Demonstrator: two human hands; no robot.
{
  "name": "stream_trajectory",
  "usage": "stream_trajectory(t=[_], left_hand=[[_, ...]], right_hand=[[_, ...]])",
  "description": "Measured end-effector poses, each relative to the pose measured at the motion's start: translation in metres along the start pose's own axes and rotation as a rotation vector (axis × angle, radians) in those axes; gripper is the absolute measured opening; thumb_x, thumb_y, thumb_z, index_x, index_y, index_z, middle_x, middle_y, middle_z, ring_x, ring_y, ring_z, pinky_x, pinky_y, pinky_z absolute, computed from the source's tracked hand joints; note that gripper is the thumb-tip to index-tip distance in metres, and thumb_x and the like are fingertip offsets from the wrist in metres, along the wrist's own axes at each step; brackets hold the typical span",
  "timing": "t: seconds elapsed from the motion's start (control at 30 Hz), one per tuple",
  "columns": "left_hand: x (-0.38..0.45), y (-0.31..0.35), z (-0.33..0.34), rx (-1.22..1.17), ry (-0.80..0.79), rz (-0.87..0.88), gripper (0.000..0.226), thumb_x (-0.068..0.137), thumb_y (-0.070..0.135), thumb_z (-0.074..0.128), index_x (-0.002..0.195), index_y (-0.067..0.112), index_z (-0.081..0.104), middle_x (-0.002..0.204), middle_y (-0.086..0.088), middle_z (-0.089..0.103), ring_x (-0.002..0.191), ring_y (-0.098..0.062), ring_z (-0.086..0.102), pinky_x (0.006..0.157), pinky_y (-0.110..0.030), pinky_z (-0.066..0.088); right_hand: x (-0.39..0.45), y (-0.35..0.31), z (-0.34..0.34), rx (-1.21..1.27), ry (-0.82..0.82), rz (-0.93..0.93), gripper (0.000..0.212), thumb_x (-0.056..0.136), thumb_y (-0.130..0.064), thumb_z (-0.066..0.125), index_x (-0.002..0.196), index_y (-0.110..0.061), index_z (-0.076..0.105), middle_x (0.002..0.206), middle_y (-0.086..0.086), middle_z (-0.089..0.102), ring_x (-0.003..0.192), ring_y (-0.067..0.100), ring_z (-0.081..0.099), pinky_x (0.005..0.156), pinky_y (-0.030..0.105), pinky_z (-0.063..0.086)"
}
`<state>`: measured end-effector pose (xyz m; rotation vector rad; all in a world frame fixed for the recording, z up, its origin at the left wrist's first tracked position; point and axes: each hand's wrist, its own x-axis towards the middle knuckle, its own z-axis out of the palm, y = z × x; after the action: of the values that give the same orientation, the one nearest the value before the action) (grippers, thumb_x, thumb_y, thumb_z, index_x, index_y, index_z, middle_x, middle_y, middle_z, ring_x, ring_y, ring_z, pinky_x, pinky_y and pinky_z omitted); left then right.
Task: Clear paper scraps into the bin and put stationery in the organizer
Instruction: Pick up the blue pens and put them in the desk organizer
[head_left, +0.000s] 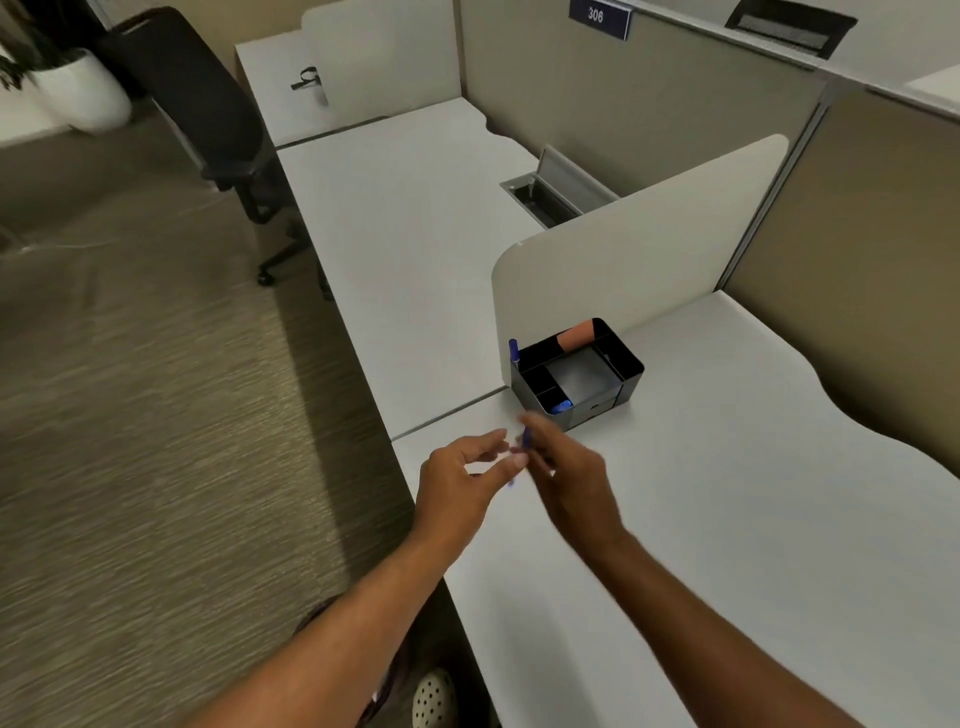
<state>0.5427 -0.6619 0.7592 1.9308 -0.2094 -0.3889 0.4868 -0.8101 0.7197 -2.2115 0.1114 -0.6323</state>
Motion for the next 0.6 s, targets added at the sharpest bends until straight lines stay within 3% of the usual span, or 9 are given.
stream_trajectory(t=[0.07,0.13,0.2,0.33,0.5,0.6], left_hand=[[-0.002,0.0,-0.002,-0.018,0.013,-0.008,0.047,0.088,0.041,0.078,0.133,0.029,0.068,0.114,0.018,0.074,0.104,0.006,0.067,0.077,-0.003,0.052],[-0.007,-0.005,-0.004,-0.044,0.022,-0.037,0.047,0.091,0.04,0.075,0.136,0.026,0.067,0.113,0.015,0.074,0.108,-0.004,0.068,0.095,-0.023,0.058],[-0.014,-0.011,-0.008,-0.066,0.018,-0.074,0.042,0.094,0.037,0.073,0.134,0.024,0.069,0.11,0.009,0.074,0.11,-0.01,0.067,0.102,-0.042,0.058],[-0.023,-0.022,-0.018,-0.046,0.03,-0.097,0.034,0.094,0.038,0.073,0.127,0.028,0.073,0.101,0.01,0.073,0.1,-0.011,0.07,0.102,-0.043,0.058],[-0.021,-0.026,-0.03,-0.057,0.07,-0.114,0.032,0.094,0.039,0.073,0.124,0.028,0.075,0.104,0.006,0.074,0.105,-0.012,0.068,0.099,-0.048,0.059],[-0.02,-0.028,-0.036,-0.056,0.091,-0.119,0.03,0.093,0.036,0.075,0.122,0.029,0.075,0.104,0.008,0.074,0.103,-0.012,0.069,0.097,-0.049,0.06]], right_hand=[[0.027,0.013,-0.013,-0.01,0.114,0.071,0.039,0.098,-0.009,0.07,0.133,-0.022,0.062,0.1,0.001,0.076,0.086,0.014,0.073,0.079,0.024,0.06],[0.058,0.028,-0.027,0.035,0.232,0.133,0.028,0.099,-0.009,0.068,0.124,-0.02,0.066,0.096,-0.003,0.072,0.084,0.011,0.068,0.078,0.019,0.055],[0.084,0.043,-0.034,0.068,0.259,0.164,0.017,0.1,-0.008,0.066,0.113,-0.018,0.067,0.098,-0.002,0.069,0.089,0.013,0.068,0.081,0.026,0.057],[0.1,0.067,-0.024,0.005,0.109,0.262,0.013,0.101,-0.009,0.064,0.113,-0.014,0.066,0.098,0.0,0.069,0.087,0.019,0.067,0.079,0.037,0.057],[0.096,0.083,-0.006,-0.12,-0.063,0.334,0.014,0.103,-0.014,0.063,0.116,-0.013,0.065,0.104,0.006,0.074,0.095,0.024,0.071,0.078,0.042,0.061],[0.091,0.088,0.004,-0.232,-0.191,0.312,0.012,0.103,-0.012,0.061,0.112,-0.01,0.068,0.1,0.011,0.077,0.089,0.023,0.068,0.072,0.04,0.058]])
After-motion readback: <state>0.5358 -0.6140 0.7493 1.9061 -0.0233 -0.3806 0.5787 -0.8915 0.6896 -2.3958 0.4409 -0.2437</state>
